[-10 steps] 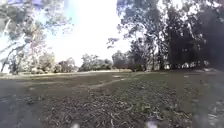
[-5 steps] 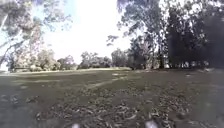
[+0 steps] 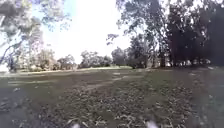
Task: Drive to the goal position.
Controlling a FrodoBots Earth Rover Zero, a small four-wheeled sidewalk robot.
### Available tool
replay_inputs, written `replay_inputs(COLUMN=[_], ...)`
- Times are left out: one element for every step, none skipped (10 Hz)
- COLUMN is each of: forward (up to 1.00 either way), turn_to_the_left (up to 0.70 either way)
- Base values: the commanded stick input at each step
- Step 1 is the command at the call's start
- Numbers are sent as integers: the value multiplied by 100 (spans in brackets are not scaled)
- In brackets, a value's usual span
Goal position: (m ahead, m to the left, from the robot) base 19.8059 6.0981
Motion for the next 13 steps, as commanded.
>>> replay_inputs(forward=[70,70,70,70,70,70,70,70,70,70,70,70,70], turn_to_the_left=[0,0,0,0,0,0,0,0,0,0,0,0,0])
